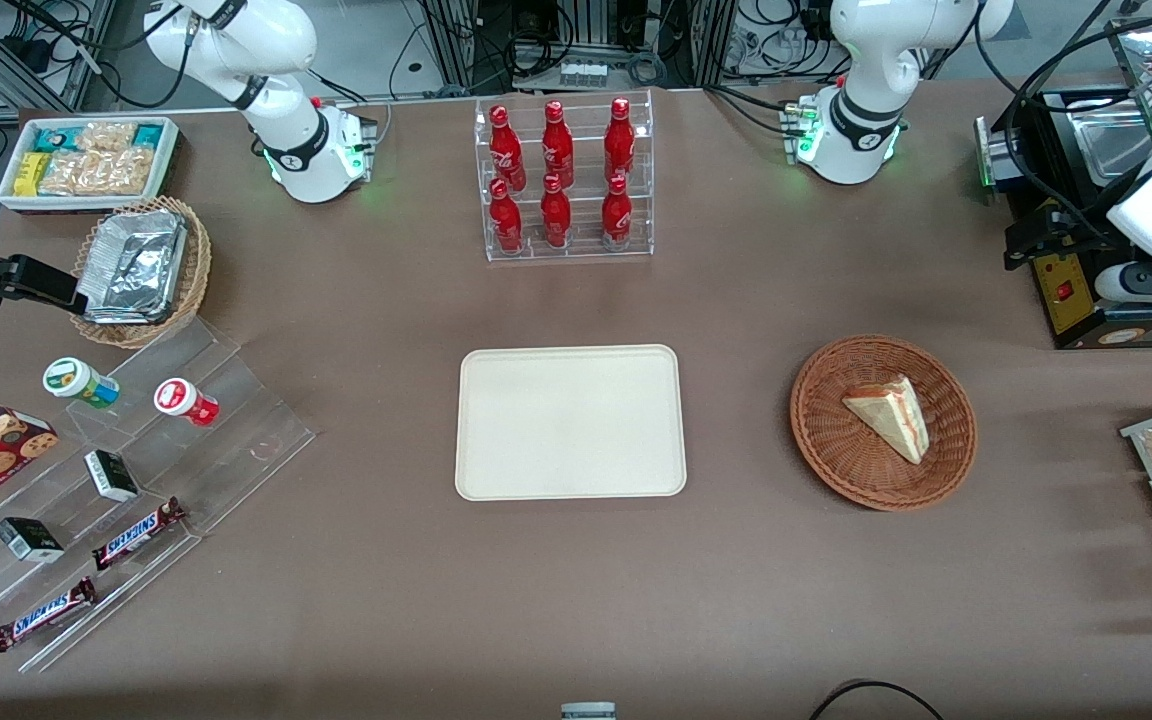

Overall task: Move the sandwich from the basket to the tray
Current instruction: 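Move the left gripper over the wicker basket above the sandwich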

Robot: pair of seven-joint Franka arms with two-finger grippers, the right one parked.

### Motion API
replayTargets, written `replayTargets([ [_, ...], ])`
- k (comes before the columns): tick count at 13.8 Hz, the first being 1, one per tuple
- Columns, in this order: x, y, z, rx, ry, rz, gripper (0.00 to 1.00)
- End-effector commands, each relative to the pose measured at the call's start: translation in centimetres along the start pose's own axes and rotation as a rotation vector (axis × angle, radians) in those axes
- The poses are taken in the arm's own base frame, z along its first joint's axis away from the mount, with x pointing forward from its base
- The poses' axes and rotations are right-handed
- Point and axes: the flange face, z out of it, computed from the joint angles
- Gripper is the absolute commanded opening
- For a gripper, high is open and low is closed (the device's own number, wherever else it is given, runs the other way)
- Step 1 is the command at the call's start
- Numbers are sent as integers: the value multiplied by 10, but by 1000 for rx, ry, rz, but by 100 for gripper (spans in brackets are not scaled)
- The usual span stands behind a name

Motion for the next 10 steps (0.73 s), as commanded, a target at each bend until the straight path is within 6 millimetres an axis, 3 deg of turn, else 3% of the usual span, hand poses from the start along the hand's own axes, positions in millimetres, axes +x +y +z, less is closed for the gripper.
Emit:
replayTargets([
  [1,-2,-1,-2,18,10,10,100],
  [4,8,0,18,21,-9,8,100],
  [7,22,1,67,20,-3,-81,100],
  [10,34,1,106,-1,44,-290,100],
])
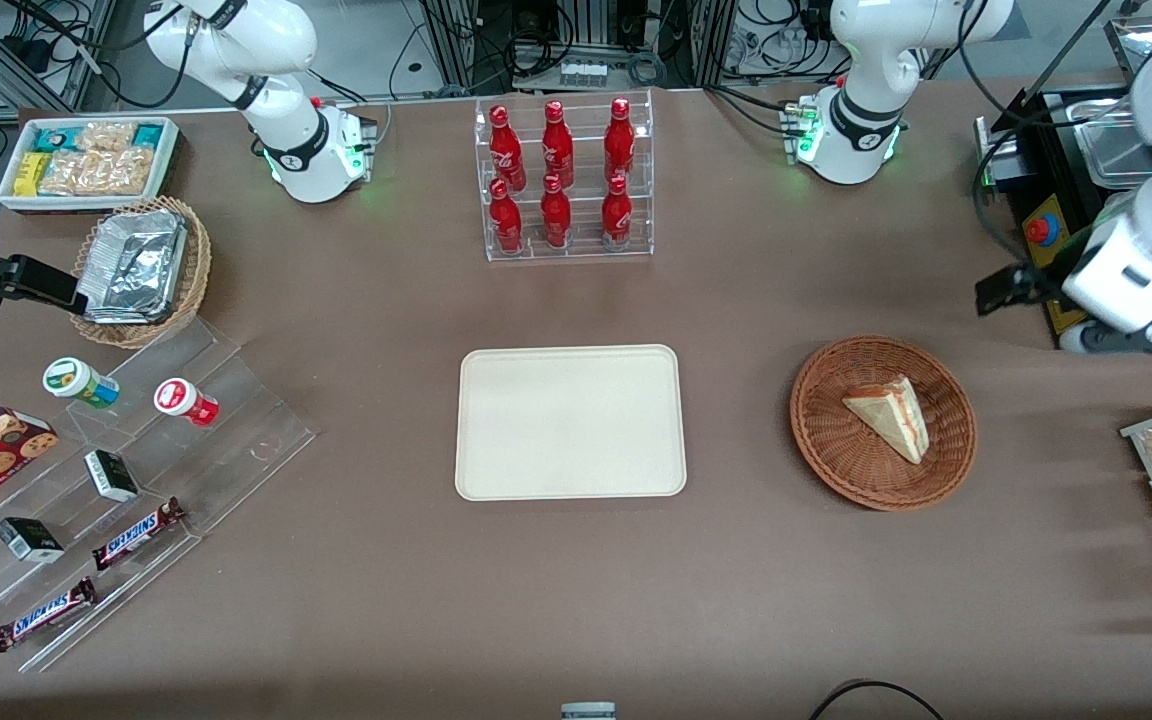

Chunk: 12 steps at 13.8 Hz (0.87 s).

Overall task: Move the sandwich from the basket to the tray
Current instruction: 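Move the left gripper over the wicker basket above the sandwich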

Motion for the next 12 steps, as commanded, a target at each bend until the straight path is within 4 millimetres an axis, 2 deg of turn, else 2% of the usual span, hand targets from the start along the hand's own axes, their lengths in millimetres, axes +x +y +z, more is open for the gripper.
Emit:
replayTargets([
  [1,0,2,30,-12,37,-177,100],
  [7,-7,10,132,-57,117,-516,100],
  [9,-8,11,163,-71,136,-553,100],
  [12,2,21,195,-77,145,-546,100],
])
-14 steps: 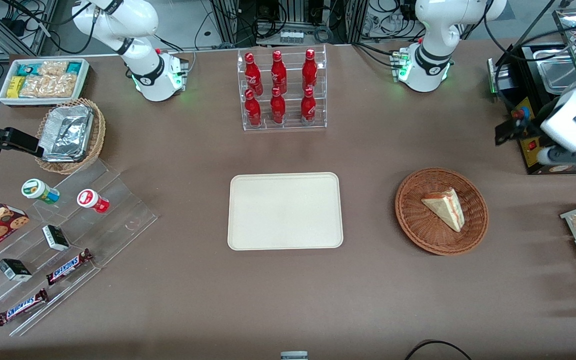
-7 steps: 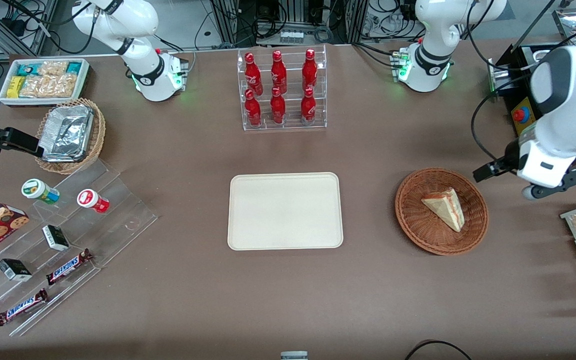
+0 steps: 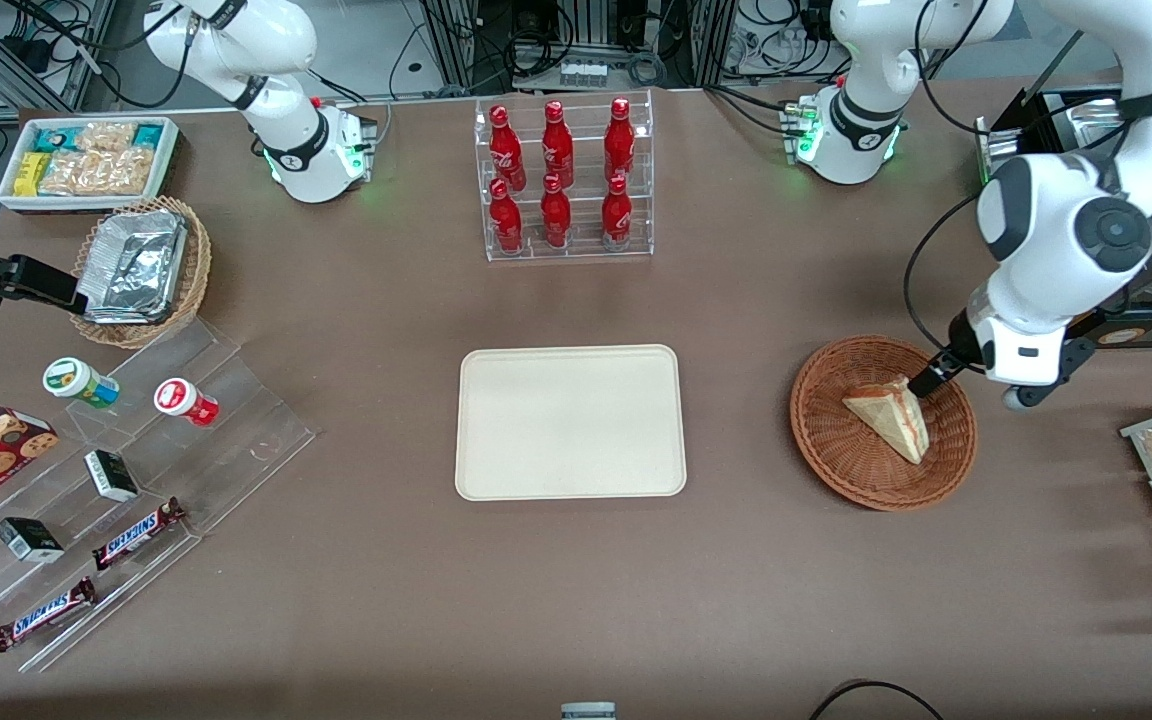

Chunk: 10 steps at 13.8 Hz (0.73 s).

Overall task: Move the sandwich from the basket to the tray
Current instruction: 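Lower the left gripper onto the wrapped sandwich and close on it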

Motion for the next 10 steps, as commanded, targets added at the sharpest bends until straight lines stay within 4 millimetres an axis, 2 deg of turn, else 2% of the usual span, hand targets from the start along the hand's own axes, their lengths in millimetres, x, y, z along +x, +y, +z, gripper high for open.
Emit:
replayTargets([
  [1,-4,15,23,-17,15,-3,100],
  [3,-12,26,38,-11,8,23,100],
  [6,-13,26,46,4,2,36,100],
  [10,-7,24,68,6,6,35,100],
])
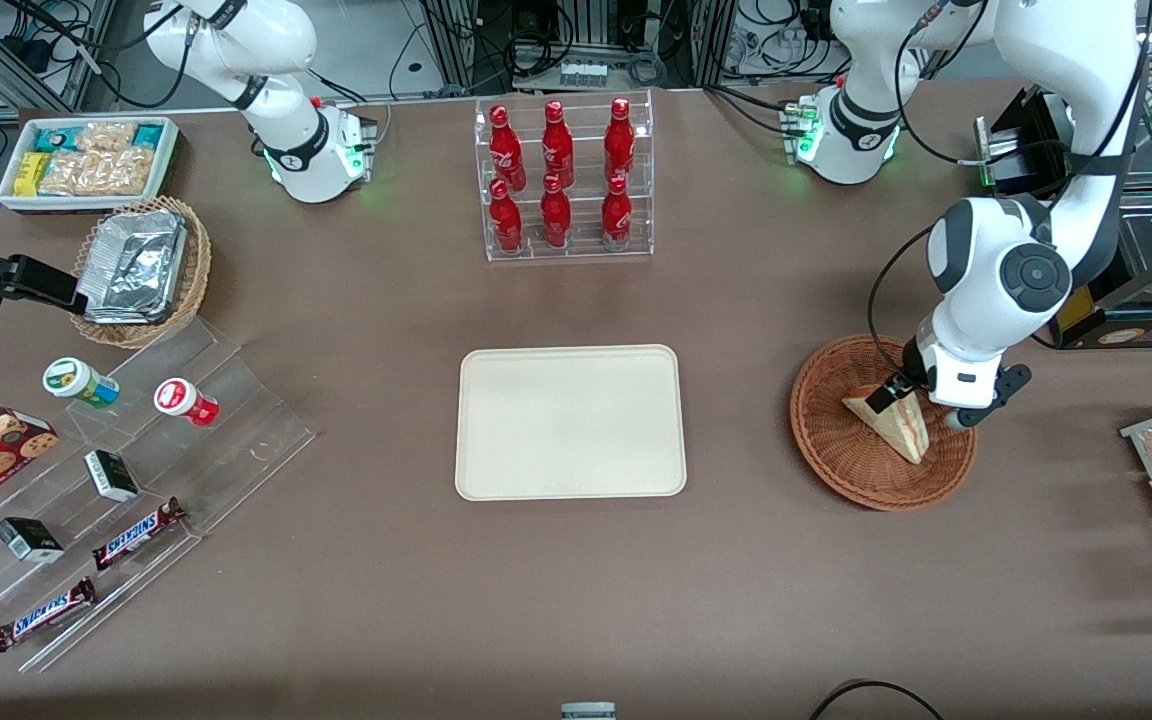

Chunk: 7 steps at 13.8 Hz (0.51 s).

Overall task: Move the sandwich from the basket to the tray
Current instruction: 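Lower the left gripper onto the wrapped sandwich and close on it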

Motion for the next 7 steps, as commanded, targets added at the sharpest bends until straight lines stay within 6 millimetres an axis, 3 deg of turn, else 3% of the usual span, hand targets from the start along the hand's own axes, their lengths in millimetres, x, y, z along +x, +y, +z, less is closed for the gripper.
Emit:
replayTargets([
  [1,6,1,13,1,17,-4,100],
  [5,6,1,26,12,3,-4,99],
  [6,5,1,27,14,0,-3,93],
  [7,5,0,29,17,-1,3,80],
])
